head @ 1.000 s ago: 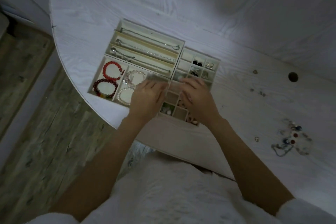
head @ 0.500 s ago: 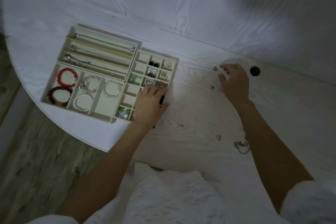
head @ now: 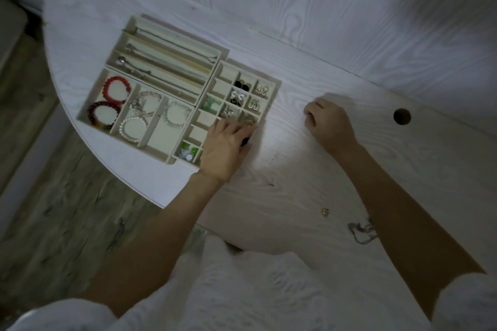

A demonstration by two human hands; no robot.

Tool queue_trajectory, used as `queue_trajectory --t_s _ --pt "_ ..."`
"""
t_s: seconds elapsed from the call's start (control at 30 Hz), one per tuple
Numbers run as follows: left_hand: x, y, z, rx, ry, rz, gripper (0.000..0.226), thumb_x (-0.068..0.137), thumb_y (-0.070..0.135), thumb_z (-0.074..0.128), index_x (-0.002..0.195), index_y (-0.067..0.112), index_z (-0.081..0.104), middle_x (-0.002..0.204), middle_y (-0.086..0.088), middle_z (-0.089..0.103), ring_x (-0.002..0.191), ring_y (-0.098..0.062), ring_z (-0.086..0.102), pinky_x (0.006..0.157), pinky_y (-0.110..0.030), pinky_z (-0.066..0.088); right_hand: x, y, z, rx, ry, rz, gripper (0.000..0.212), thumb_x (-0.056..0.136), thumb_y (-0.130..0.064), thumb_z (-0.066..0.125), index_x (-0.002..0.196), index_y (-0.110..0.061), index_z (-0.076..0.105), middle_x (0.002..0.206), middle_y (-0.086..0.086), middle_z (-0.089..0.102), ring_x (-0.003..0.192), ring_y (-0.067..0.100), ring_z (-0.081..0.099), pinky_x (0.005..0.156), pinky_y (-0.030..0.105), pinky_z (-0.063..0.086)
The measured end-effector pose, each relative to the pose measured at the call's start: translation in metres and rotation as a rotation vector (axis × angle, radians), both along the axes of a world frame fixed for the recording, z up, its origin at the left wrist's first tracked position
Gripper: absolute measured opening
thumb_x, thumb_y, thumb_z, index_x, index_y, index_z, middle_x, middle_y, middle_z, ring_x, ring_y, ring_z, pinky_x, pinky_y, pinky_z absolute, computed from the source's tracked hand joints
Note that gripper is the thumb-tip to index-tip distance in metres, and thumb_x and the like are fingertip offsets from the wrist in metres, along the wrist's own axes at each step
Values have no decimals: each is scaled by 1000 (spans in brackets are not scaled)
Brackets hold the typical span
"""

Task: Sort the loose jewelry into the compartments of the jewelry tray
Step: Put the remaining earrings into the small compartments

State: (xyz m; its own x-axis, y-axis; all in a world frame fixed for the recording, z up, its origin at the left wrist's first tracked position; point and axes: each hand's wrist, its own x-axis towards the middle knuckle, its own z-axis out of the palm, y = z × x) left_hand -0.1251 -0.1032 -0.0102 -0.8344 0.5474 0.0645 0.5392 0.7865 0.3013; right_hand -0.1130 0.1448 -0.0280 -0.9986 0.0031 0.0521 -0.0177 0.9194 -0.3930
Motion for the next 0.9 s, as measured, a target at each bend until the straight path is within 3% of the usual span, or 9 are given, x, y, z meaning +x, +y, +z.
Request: queue_trajectory --t_s 0.13,0.3,0.5,0.7,0.8,0.9 --pt "-6 -15 3 80 -32 54 29 88 33 57 112 21 69 97 0 67 87 -25 56 73 -29 33 -3 -14 1 -147 -56 -172 9 92 -5 50 92 1 56 93 5 52 72 22 51 62 29 39" --pt "-26 -68 0 123 48 330 28 91 31 54 111 16 68 99 -6 67 87 -30 57 76 -39 42 -12 -49 17 -302 55 -140 11 89 3 52 91 1 62 96 10 53 73 8 45 67 5 34" --pt "-33 -93 -4 110 -6 445 28 84 22 71 111 17 69 95 -7 67 86 -30 56 73 -37 41 -76 -118 32 -375 -31 63 13 88 -5 61 99 -8 68 94 5 66 79 11 60 74 16 49" --pt "-35 -95 -6 301 -154 447 24 83 16 73 106 12 69 92 -7 66 74 -26 63 65 -35 54 -103 -140 28 -349 -97 1 18 86 -5 64 103 -7 67 96 6 68 86 14 63 82 31 55" --pt "-38 -97 -7 321 -173 439 22 83 17 74 104 12 70 91 -7 67 75 -25 65 67 -37 56 -100 -128 27 -327 -11 -70 10 84 -8 66 94 -10 68 90 4 64 82 16 58 73 29 52" --pt "-39 -98 -6 337 -190 435 23 83 19 73 105 13 71 93 -6 68 76 -23 65 69 -34 56 -103 -127 24 -207 -52 -38 7 83 -17 70 89 -14 71 94 3 61 94 20 53 71 19 40"
